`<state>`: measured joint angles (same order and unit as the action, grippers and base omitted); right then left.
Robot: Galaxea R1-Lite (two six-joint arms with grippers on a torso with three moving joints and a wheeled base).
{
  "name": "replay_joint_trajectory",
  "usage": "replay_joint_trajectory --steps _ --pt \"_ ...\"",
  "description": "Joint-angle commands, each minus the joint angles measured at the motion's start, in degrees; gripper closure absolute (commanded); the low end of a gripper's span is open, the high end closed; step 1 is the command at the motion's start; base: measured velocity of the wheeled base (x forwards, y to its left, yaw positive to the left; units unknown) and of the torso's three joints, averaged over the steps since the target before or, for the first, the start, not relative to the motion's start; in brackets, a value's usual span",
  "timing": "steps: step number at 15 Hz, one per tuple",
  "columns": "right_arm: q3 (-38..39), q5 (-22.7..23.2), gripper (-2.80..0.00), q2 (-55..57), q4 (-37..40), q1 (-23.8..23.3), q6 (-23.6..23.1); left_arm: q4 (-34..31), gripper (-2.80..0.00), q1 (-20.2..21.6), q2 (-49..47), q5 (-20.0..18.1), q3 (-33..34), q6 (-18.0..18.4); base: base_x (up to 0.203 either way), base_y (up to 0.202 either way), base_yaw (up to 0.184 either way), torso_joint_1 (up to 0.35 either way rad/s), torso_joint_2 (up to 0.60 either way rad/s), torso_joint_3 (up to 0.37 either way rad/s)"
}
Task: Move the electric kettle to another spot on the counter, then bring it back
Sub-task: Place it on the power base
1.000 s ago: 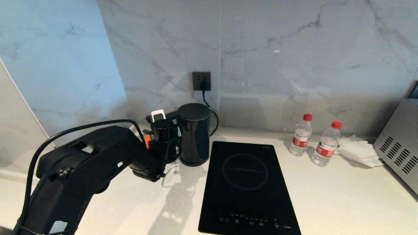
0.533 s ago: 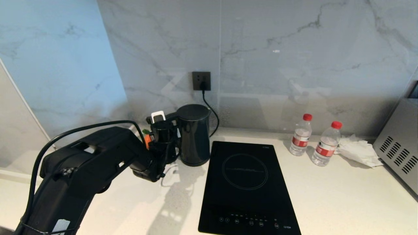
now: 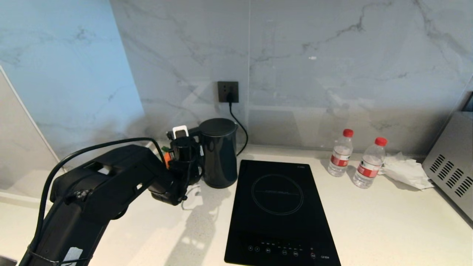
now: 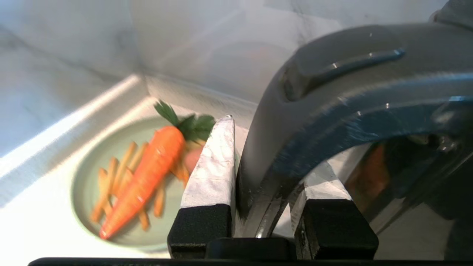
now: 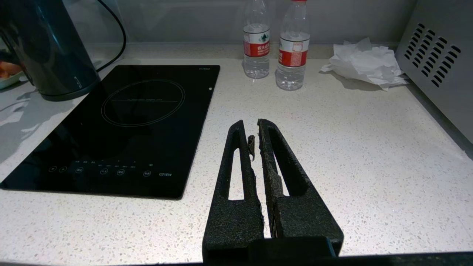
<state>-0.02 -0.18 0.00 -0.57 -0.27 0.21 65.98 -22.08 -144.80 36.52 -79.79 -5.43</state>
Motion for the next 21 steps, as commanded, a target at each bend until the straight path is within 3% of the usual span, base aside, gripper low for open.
replay_joint_trajectory --steps 1,5,8,14,15,21 --pt "-0.1 0.0 0.0 0.0 0.0 0.0 0.0 0.7 0.0 -0.2 -2.3 0.3 -1.4 1.2 0.0 0.0 0.0 0.0 0.0 0.0" --pt "-0.1 0.0 0.0 0.0 0.0 0.0 0.0 0.7 0.0 0.3 -2.7 0.3 -1.7 2.0 0.0 0.0 0.0 0.0 0.0 0.0" --pt "0.0 0.0 0.0 0.0 0.0 0.0 0.0 0.8 0.0 0.0 -3.1 0.3 -2.3 4.7 0.0 0.0 0.0 0.0 0.0 0.0" --pt "0.0 0.0 0.0 0.0 0.0 0.0 0.1 0.1 0.0 0.0 -2.1 2.2 -3.6 5.2 0.0 0.0 0.0 0.0 0.0 0.0" --pt "0.0 0.0 0.0 0.0 0.0 0.0 0.0 0.1 -2.8 -0.2 -2.2 2.5 -3.6 5.4 0.0 0.0 0.0 0.0 0.0 0.0" --pt "0.0 0.0 0.0 0.0 0.0 0.0 0.0 0.5 -2.8 1.1 -1.4 2.8 -3.0 5.7 0.0 0.0 0.0 0.0 0.0 0.0"
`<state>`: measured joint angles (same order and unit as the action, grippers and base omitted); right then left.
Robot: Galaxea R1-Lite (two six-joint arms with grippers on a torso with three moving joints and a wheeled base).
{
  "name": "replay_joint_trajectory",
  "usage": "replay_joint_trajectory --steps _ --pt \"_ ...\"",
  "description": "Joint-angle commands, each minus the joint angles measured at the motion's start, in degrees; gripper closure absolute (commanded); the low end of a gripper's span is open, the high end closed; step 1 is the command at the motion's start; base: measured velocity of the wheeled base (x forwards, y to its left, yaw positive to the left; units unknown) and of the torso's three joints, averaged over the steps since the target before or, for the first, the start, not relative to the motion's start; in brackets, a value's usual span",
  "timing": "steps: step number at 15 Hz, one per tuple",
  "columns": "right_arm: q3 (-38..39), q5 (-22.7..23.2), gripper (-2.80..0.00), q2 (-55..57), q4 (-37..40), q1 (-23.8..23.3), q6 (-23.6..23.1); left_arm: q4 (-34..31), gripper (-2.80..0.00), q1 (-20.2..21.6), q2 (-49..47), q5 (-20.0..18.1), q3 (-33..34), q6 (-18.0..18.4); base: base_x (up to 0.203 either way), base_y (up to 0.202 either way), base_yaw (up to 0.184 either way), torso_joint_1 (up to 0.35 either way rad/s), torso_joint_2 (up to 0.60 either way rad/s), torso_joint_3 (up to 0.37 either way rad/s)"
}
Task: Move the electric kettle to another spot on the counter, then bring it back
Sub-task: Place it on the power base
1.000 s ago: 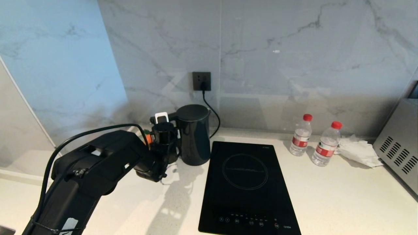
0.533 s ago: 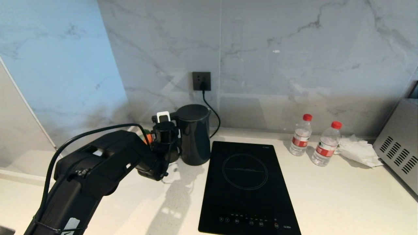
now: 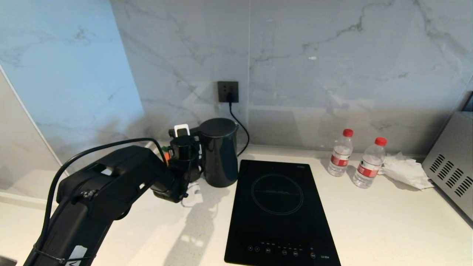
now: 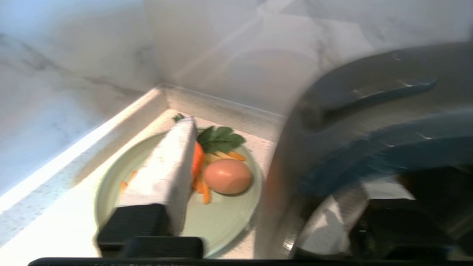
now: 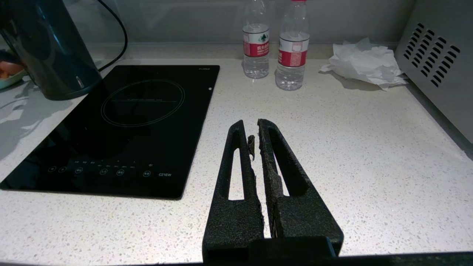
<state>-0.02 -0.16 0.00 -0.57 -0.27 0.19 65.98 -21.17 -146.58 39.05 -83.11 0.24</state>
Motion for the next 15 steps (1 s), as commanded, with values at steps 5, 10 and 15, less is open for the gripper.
replay_joint_trajectory --steps 5,10,15 --pt "0.0 0.0 0.0 0.0 0.0 0.0 0.0 7.1 -2.8 1.8 0.2 1.9 7.2 4.4 0.0 0.0 0.0 0.0 0.0 0.0" --pt "-0.1 0.0 0.0 0.0 0.0 0.0 0.0 13.2 -2.8 2.0 0.9 1.6 11.0 6.7 0.0 0.0 0.0 0.0 0.0 0.0" --pt "0.0 0.0 0.0 0.0 0.0 0.0 0.1 12.5 -2.8 1.6 1.2 1.2 10.0 6.5 0.0 0.0 0.0 0.0 0.0 0.0"
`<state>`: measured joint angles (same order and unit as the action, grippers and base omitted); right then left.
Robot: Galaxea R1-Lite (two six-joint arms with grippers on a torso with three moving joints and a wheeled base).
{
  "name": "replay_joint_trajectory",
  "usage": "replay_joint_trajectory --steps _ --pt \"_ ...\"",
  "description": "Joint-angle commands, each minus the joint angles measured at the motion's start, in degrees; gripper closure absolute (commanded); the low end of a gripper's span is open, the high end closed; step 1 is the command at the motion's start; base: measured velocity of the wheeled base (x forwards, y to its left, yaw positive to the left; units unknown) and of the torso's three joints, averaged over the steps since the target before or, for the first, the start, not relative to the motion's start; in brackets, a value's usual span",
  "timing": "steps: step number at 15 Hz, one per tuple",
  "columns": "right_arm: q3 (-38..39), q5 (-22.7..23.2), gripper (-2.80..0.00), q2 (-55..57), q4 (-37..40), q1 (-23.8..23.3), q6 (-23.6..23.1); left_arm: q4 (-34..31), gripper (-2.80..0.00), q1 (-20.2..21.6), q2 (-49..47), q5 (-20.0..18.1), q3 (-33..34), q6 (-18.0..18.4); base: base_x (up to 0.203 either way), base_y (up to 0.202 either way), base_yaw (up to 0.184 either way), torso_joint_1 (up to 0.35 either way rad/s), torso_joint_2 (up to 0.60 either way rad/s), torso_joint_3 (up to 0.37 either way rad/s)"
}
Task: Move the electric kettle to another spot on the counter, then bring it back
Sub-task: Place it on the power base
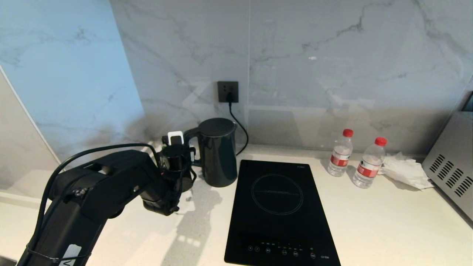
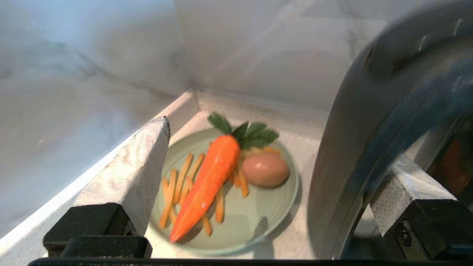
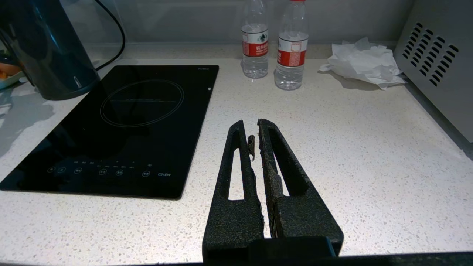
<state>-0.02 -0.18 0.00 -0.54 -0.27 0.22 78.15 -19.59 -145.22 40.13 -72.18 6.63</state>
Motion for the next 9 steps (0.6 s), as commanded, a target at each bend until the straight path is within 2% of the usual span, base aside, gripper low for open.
replay_joint_trajectory --steps 1,3,6,9 --pt "-0.1 0.0 0.0 0.0 -0.1 0.0 0.0 -0.3 -2.8 0.0 -1.1 0.2 -2.7 0.2 0.0 0.0 0.0 0.0 0.0 0.0" --pt "0.0 0.0 0.0 0.0 -0.1 0.0 0.0 -0.6 -2.8 -1.0 -0.9 0.2 -2.5 0.2 0.0 0.0 0.0 0.0 0.0 0.0" --pt "0.0 0.0 0.0 0.0 -0.1 0.0 0.0 -0.1 -2.8 -3.5 0.2 0.0 2.3 -1.1 0.0 0.0 0.0 0.0 0.0 0.0" --pt "0.0 0.0 0.0 0.0 -0.1 0.0 0.0 0.0 -2.8 -3.6 1.5 0.3 6.8 -1.9 0.0 0.0 0.0 0.0 0.0 0.0"
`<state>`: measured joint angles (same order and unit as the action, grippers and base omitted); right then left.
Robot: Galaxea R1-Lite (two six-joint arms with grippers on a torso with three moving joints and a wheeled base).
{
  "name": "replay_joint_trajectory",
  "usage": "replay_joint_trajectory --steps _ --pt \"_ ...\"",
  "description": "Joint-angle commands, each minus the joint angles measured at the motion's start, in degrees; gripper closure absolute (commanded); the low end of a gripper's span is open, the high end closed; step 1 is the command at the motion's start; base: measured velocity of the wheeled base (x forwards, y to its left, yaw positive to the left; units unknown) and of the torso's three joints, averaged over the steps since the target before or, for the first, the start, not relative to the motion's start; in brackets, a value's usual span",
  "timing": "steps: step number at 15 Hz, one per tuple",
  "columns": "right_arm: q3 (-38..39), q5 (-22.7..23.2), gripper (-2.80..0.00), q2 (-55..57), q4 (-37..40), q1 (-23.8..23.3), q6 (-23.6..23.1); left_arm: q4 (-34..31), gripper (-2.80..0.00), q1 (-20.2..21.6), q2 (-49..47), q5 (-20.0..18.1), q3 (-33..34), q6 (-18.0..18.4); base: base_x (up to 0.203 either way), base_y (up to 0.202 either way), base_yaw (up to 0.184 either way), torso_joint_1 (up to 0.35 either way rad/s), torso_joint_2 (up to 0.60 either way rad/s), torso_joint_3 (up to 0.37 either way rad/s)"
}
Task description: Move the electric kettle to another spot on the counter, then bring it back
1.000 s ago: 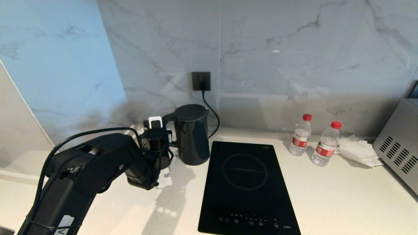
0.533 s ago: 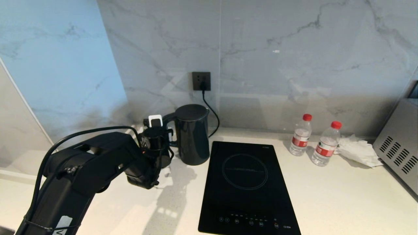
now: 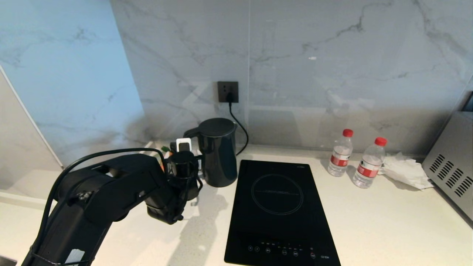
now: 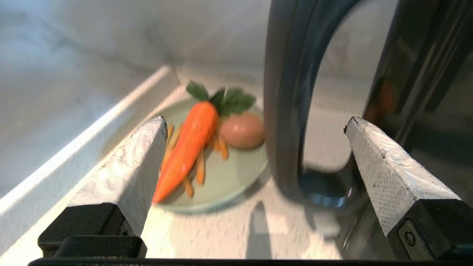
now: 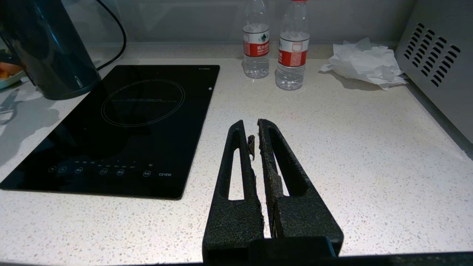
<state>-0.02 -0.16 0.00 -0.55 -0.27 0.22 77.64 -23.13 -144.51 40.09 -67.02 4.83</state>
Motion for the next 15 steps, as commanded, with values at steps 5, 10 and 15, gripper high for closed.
replay_joint_trajectory --steps 5,10,15 --pt "0.0 0.0 0.0 0.0 -0.1 0.0 0.0 0.5 -2.8 0.7 4.8 0.3 11.7 -5.0 0.0 0.0 0.0 0.0 0.0 0.0" --pt "0.0 0.0 0.0 0.0 0.0 0.0 0.0 9.1 -2.8 0.7 6.5 -1.9 22.7 -10.2 0.0 0.0 0.0 0.0 0.0 0.0" --pt "0.0 0.0 0.0 0.0 -0.1 0.0 0.0 10.0 -2.8 0.5 -2.0 -4.3 16.8 -2.4 0.0 0.0 0.0 0.0 0.0 0.0"
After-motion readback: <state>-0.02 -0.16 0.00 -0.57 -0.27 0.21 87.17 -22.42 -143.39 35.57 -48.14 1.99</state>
